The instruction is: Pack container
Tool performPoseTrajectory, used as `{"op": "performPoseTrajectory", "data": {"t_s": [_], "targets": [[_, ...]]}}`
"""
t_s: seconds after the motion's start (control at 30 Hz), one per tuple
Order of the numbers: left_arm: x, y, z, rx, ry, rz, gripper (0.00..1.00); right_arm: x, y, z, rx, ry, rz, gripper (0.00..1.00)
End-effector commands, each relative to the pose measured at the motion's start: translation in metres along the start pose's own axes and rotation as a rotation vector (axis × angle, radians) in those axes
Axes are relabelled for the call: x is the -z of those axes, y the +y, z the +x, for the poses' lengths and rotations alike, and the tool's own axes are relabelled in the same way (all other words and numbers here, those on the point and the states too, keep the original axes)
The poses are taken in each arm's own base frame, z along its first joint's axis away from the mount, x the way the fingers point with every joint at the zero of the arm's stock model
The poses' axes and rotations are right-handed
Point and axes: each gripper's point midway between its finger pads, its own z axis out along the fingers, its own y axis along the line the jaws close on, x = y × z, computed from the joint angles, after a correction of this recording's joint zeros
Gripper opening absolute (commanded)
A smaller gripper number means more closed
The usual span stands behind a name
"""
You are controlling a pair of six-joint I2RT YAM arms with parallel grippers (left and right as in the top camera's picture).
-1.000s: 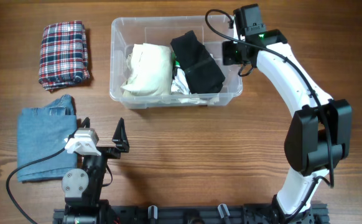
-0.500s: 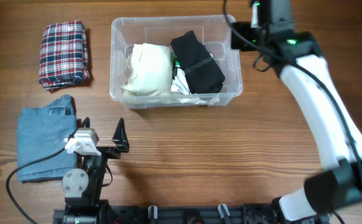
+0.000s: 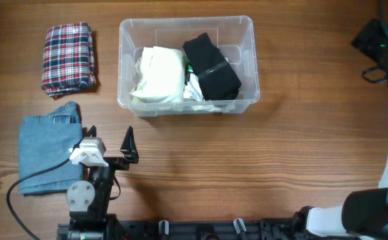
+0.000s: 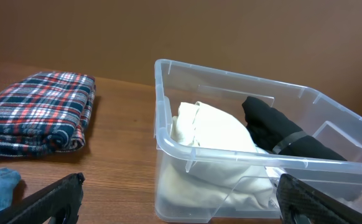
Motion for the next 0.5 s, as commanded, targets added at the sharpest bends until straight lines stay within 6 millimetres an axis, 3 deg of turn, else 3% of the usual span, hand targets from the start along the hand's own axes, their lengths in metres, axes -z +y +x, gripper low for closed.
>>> {"op": "performPoseTrajectory", "data": {"t_s": [0.0, 0.47], "targets": [[0.0002, -0.0016, 0.002, -0.019, 0.005, 0.012, 1.0, -0.0163, 0.0044, 0.0141, -0.049, 0.063, -0.024, 1.0], [0.0002, -0.0019, 0.0016, -0.019, 0.004, 0.013, 1.0, -0.0221, 0.0047, 0.0169, -0.047, 0.076, -0.019, 1.0]]}}
